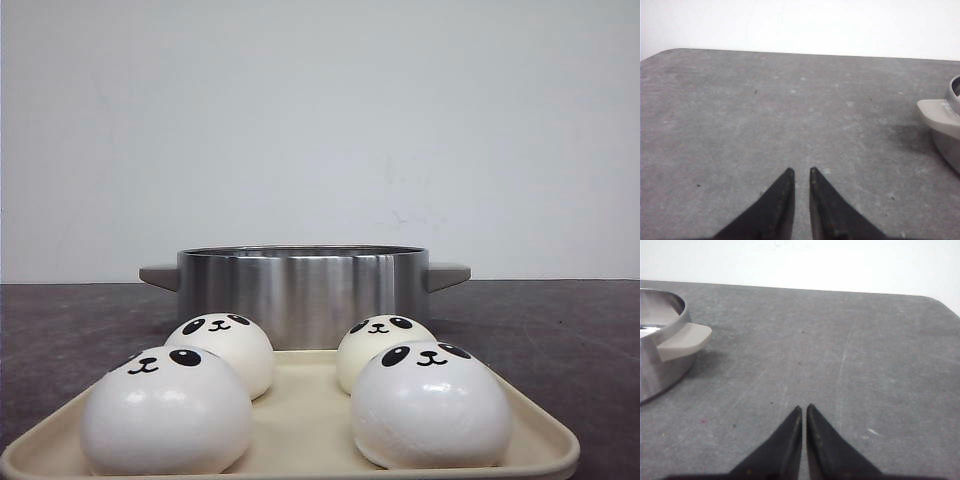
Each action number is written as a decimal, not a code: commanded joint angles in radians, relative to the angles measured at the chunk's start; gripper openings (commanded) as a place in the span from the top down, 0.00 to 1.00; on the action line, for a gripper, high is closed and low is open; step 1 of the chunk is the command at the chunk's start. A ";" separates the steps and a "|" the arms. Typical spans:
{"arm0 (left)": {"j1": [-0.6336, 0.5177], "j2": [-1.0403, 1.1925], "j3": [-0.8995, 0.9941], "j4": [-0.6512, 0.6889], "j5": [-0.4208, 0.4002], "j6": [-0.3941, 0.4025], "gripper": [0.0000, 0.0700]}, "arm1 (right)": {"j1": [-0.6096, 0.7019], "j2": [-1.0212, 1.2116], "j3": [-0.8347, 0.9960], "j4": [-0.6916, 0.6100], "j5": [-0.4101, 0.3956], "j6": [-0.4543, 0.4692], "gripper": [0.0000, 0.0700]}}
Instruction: Steam buns
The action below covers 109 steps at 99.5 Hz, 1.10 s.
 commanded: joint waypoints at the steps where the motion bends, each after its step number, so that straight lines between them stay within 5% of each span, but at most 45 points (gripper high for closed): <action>1: 0.001 -0.001 -0.018 -0.004 0.003 0.007 0.98 | 0.002 0.000 -0.005 0.011 -0.002 -0.005 0.99; 14: 0.001 -0.001 -0.018 -0.003 0.004 -0.006 0.98 | 0.003 -0.001 -0.004 0.012 -0.004 0.001 0.99; 40: 0.001 -0.001 -0.010 -0.016 0.034 -0.286 0.98 | 0.003 -0.001 -0.003 0.181 -0.030 0.236 0.99; 52: 0.001 -0.001 0.056 -0.043 0.151 -0.346 0.98 | 0.003 0.000 0.037 0.264 -0.121 0.315 0.99; 64: 0.001 0.020 0.197 -0.068 0.285 -0.346 0.98 | 0.003 0.014 0.182 0.134 -0.202 0.336 0.99; 89: 0.001 0.300 0.698 -0.361 0.327 -0.297 0.98 | 0.003 0.222 0.652 -0.183 -0.266 0.215 0.99; 109: 0.001 0.487 0.988 -0.401 0.379 -0.239 0.98 | 0.003 0.399 0.943 -0.327 -0.254 0.112 0.99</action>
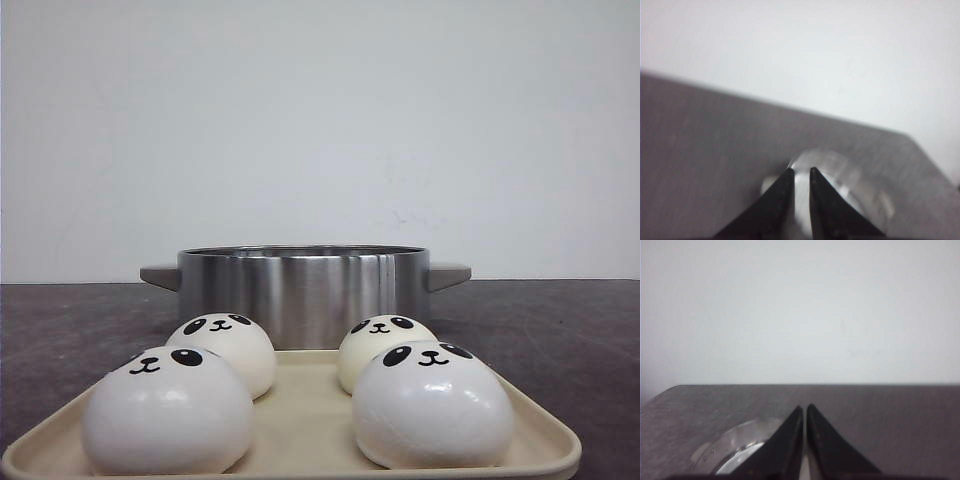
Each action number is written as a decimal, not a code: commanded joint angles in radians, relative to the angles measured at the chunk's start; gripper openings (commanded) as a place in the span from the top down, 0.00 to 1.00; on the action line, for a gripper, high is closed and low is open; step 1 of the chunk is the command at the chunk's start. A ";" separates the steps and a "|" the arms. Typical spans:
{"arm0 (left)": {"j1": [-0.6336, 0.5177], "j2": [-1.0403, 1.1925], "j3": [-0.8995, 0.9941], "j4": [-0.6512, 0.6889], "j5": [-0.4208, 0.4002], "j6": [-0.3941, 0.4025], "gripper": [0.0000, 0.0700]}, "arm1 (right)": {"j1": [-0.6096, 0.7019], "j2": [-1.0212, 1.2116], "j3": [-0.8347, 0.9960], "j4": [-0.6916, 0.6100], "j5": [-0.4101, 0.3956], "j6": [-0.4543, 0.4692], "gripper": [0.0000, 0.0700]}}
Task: Steam buns
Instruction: 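Lower the right gripper over the far panda bun nearer it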
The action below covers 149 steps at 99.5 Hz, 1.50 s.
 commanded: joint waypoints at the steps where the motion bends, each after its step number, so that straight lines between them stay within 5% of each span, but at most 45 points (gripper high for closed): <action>1: 0.000 0.039 0.089 0.000 0.009 0.062 0.98 | 0.002 0.048 0.076 -0.024 0.003 -0.063 0.99; 19: 0.000 0.108 0.214 -0.069 0.009 0.121 0.98 | 0.002 0.114 0.145 -0.046 -0.009 -0.070 0.99; 24: 0.000 0.111 0.222 -0.075 0.009 0.121 0.88 | 0.002 0.119 0.145 -0.044 -0.039 -0.070 0.93; 28: 0.000 0.110 0.222 -0.079 0.009 0.121 0.68 | 0.003 0.122 0.145 -0.045 -0.060 -0.070 0.71; 34: 0.000 0.110 0.222 -0.082 0.009 0.121 0.18 | 0.003 0.122 0.145 -0.048 -0.075 -0.066 0.17; 37: 0.000 0.110 0.222 -0.087 0.009 0.120 0.00 | 0.003 0.122 0.145 -0.050 -0.078 -0.062 0.00; 69: -0.012 0.110 0.222 -0.204 0.013 0.112 0.00 | 0.004 0.183 0.145 -0.037 -0.208 0.046 0.00; 92: -0.070 0.115 0.207 -0.239 0.028 0.114 0.00 | 0.101 0.381 0.145 -0.164 -0.200 0.068 0.00; 103: -0.095 0.125 0.193 -0.248 0.028 0.117 0.00 | 0.227 0.478 0.145 -0.223 -0.120 0.063 0.00; 128: -0.133 0.136 0.162 -0.267 0.027 0.152 0.00 | 0.652 0.671 0.145 -0.222 0.216 0.153 0.00; 149: -0.164 0.136 0.162 -0.266 0.026 0.165 0.00 | 0.805 0.867 0.146 -0.200 0.239 0.327 0.00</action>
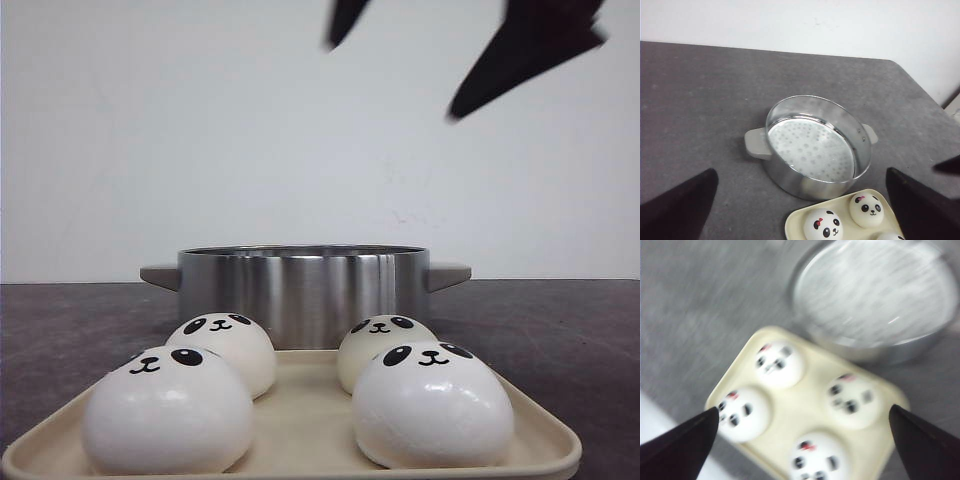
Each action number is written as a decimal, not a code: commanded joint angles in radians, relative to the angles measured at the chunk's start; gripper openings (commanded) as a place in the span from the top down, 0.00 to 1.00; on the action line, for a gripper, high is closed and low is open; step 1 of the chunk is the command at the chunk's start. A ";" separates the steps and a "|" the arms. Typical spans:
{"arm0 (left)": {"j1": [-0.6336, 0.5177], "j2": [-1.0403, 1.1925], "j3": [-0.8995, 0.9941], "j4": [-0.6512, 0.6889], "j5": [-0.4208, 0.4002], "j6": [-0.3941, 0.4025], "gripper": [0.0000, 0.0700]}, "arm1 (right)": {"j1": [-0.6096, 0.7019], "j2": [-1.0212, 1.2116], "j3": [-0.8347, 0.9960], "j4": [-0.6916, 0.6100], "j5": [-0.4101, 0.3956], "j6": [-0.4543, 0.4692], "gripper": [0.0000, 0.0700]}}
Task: Steam buns
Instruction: 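Lower the right gripper over the far panda bun nearer it, then grasp the panda bun with the right gripper and lift toward the pot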
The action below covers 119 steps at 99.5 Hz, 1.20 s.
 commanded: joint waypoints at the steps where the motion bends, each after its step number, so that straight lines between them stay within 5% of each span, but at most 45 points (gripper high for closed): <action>1: -0.012 0.005 0.010 0.011 0.003 0.024 0.00 | 0.016 0.074 0.013 0.005 0.002 0.124 0.00; 19: -0.049 0.005 0.010 0.011 0.003 0.027 0.00 | -0.033 0.216 0.034 0.003 -0.039 0.224 0.02; 33: -0.072 0.005 0.010 0.012 -0.004 0.028 0.00 | -0.084 0.312 0.060 -0.004 -0.103 0.232 0.20; 114: -0.150 0.005 0.010 0.007 -0.007 0.031 0.00 | -0.187 0.596 0.095 0.052 -0.105 0.234 0.22; 115: -0.161 0.005 0.010 -0.034 -0.015 0.055 0.00 | -0.077 0.449 0.312 -0.092 -0.189 0.054 1.00; 119: -0.161 0.005 0.010 -0.034 -0.016 0.055 0.00 | -0.069 0.431 0.347 -0.102 -0.196 0.035 1.00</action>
